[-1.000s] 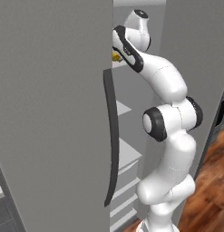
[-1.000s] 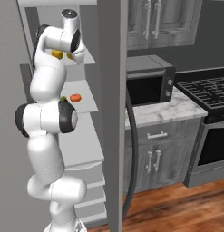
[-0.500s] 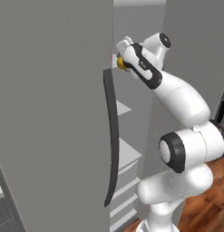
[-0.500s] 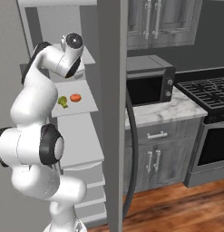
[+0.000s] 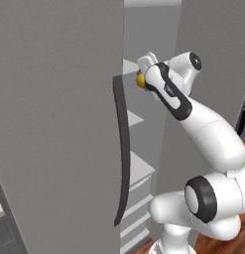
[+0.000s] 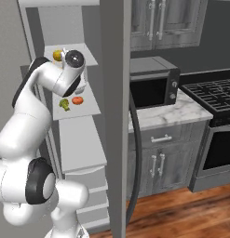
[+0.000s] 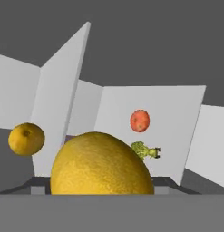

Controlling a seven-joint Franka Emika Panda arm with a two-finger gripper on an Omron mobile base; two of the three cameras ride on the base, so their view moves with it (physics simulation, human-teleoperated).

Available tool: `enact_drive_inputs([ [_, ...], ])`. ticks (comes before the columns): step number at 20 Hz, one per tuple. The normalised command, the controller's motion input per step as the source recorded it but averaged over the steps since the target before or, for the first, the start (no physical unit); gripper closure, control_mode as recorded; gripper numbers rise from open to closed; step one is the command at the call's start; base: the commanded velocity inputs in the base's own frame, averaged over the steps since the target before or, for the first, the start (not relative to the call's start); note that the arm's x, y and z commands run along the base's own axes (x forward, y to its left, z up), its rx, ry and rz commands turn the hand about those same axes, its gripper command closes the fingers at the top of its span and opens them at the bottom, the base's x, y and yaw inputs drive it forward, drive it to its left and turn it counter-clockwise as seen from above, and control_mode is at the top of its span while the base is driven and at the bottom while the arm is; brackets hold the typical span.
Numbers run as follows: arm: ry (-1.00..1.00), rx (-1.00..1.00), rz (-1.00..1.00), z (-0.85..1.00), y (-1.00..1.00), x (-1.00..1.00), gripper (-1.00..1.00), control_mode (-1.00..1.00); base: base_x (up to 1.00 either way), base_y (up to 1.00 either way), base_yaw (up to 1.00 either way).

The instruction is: Take the lemons from the highest rack and move them to the second highest rack where the squash and broccoli are located, to maximize freezer space. Close the freezer door after rearranging.

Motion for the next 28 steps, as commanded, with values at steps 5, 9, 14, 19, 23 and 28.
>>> enact_drive_inputs([
  [5, 0.09, 0.00, 0.00, -0.33, -0.04, -0.06, 1.00, -1.00, 0.00, 0.00, 0.00],
  [9, 0.02, 0.00, 0.00, -0.39, -0.02, 0.00, 1.00, -1.00, 0.00, 0.00, 0.00],
  [14, 0.06, 0.00, 0.00, -0.56, 0.00, 0.07, 1.00, -1.00, 0.00, 0.00, 0.00],
  [19, 0.11, -0.03, 0.00, -0.61, 0.00, 0.22, 1.00, -1.00, 0.00, 0.00, 0.00],
  [23, 0.20, 0.00, 0.00, -0.45, 0.00, 0.45, 1.00, -1.00, 0.00, 0.00, 0.00],
  [28, 0.16, 0.00, 0.00, -0.38, 0.00, 0.49, 1.00, -1.00, 0.00, 0.00, 0.00],
])
